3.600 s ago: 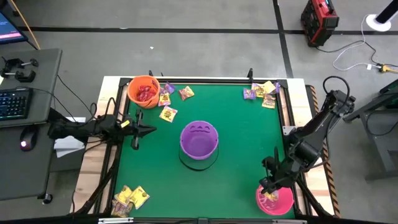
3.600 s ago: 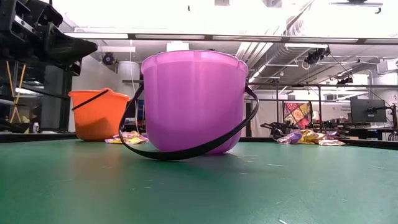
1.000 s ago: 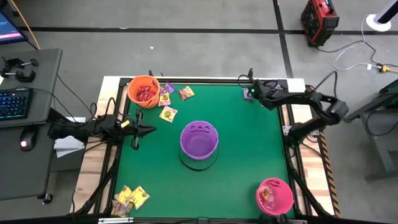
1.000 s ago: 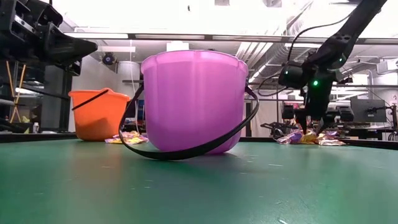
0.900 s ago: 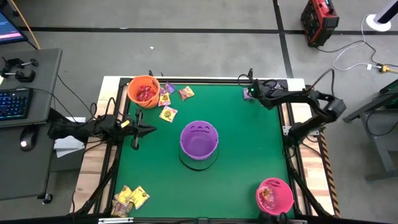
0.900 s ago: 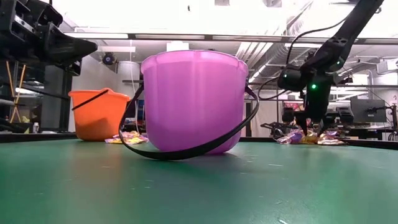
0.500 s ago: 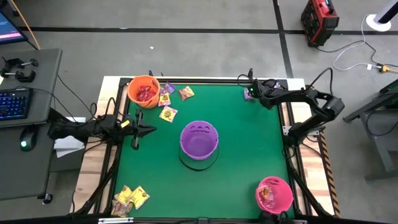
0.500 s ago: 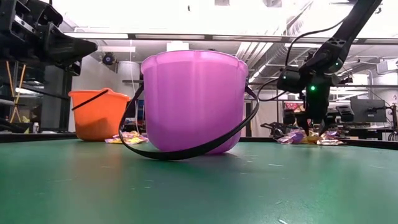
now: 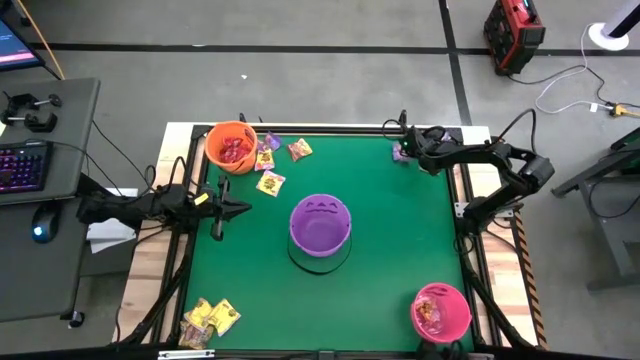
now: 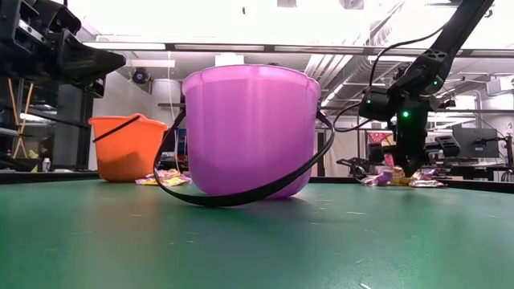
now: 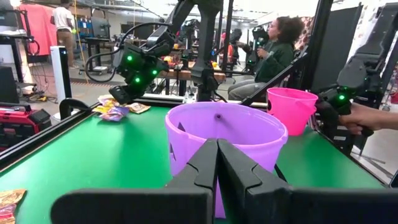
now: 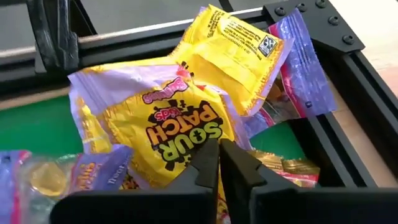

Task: Sort candy by brand, put in halloween buckets
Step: Put the yellow candy into the pink bucket

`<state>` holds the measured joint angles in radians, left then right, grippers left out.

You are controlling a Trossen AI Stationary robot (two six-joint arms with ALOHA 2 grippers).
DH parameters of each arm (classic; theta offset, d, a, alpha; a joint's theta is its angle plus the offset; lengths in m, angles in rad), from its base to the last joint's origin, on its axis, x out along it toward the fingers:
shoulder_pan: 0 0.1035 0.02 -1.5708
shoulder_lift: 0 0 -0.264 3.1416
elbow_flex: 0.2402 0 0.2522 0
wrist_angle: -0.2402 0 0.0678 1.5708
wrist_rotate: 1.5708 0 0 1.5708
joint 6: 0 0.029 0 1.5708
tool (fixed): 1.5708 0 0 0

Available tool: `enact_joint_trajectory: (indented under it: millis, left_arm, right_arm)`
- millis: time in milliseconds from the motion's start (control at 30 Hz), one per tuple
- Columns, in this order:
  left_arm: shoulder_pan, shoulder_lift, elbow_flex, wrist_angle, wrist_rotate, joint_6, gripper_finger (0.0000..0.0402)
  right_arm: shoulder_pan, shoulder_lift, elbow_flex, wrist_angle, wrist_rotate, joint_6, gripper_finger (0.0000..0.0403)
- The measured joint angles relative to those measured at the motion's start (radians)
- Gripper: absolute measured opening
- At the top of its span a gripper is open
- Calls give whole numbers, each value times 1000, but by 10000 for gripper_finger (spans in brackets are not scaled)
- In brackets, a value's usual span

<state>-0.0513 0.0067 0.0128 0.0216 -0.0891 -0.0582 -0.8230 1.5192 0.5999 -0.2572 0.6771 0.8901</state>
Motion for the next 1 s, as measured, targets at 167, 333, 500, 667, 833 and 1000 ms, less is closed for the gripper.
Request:
enact_joint_trajectory:
  millis: [167, 333, 500, 667, 833, 1000]
  left_arm:
    - [0, 0, 0, 0, 0, 0, 0]
    - [0, 0, 0, 0, 0, 0, 0]
    - [0, 0, 0, 0, 0, 0, 0]
    - [0, 0, 0, 0, 0, 0, 0]
    - [0, 0, 0, 0, 0, 0, 0]
    - [0, 0, 0, 0, 0, 0, 0]
  right_arm:
    - [57, -12, -1, -7, 8, -22, 8]
    - [140, -51, 0, 35, 66, -29, 5]
    - [117, -52, 0, 32, 75, 3, 1]
    - [73, -20, 0, 43, 67, 55, 0]
    - [51, 22, 0, 60, 46, 52, 0]
    - [43, 55, 0, 63, -4, 43, 0]
